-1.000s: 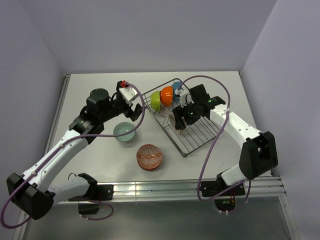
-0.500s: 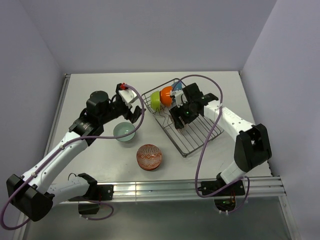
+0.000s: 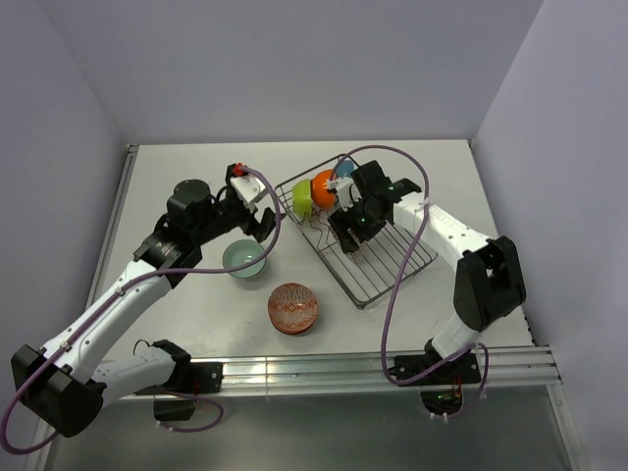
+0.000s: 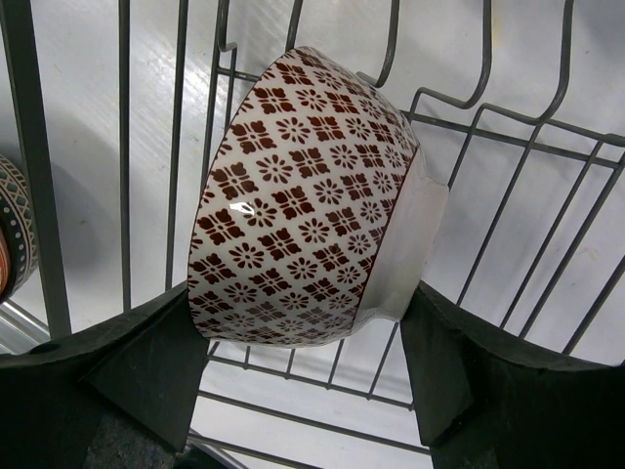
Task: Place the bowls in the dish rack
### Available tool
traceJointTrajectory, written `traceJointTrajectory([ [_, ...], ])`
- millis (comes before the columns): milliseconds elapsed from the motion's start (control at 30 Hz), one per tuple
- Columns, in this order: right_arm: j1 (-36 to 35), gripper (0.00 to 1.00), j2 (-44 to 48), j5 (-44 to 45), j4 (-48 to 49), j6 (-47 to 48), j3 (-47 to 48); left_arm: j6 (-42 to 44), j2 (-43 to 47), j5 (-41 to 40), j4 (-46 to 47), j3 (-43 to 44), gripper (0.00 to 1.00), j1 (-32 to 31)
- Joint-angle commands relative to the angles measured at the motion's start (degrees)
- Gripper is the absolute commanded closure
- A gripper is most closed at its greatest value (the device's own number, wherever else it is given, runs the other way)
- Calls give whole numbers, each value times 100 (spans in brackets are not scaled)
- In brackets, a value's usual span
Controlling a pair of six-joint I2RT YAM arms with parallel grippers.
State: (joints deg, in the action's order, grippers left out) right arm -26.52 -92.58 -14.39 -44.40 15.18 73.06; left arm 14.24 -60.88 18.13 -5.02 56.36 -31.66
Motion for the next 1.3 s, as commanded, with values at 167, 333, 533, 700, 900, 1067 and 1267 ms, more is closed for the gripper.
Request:
traceJointTrajectory([
  [167,-230,100,99,-46,-192,284,218,-44,156,120,220,-2,14,46],
  [333,-230,100,310,138,-183,223,156,-53,156,129,247,-20,14,37],
  [533,-230,100,451,217,-218,38,209,-35,164,112,221,-2,14,46],
  [700,-222,100,504,86,-288,73,200,0,182,112,203,-2,14,55],
  [900,-230,100,276,-133,-411,73,305,35,156,112,194,-2,14,55],
  [1067,-230,100,231,-178,-464,99,315,61,182,112,185,-37,14,55],
  [1267,-239,98,108,-204,-578,99,332,61,147,94,220,-55,14,46],
])
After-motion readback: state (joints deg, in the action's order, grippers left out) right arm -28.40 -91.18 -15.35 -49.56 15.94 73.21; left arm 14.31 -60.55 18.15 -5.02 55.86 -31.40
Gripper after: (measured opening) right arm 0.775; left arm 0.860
